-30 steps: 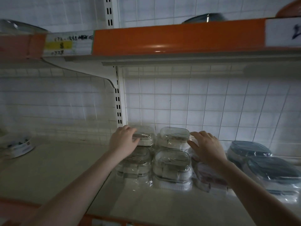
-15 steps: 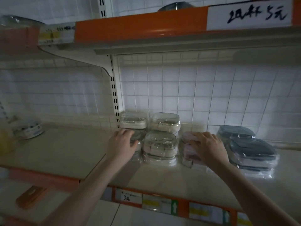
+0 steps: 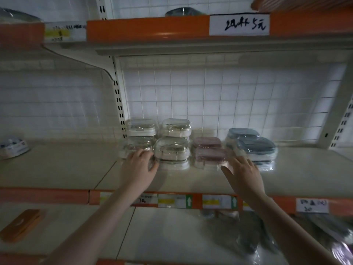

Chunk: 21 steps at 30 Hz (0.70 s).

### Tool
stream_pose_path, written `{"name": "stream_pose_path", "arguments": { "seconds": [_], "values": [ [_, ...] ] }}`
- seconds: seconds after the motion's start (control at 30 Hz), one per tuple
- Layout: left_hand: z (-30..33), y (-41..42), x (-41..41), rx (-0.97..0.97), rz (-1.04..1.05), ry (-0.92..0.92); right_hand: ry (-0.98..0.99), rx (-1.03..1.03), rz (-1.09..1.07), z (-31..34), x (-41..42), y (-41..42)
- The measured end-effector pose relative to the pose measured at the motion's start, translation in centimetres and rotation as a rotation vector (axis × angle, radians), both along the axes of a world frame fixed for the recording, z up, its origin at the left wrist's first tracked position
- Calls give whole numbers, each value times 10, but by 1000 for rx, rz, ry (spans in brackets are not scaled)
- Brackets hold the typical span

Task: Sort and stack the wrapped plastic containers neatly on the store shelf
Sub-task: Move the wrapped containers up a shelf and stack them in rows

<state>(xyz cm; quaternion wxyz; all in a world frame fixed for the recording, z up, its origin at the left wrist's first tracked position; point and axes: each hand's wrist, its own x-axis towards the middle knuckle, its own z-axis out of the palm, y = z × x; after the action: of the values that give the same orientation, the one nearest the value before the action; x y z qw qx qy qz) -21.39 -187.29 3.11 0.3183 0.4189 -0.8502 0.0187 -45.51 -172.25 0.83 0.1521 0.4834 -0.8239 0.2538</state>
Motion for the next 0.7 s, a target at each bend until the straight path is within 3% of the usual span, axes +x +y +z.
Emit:
{"name": "stream_pose_path", "arguments": {
  "seconds": [0.23, 0.7],
  "values": [
    [-31, 50, 5, 107, -44, 1, -72, 33, -84, -26, 14, 77],
    [-48, 156, -41, 38, -117, -13, -98, -30, -133, -61, -27, 198]
  ]
}}
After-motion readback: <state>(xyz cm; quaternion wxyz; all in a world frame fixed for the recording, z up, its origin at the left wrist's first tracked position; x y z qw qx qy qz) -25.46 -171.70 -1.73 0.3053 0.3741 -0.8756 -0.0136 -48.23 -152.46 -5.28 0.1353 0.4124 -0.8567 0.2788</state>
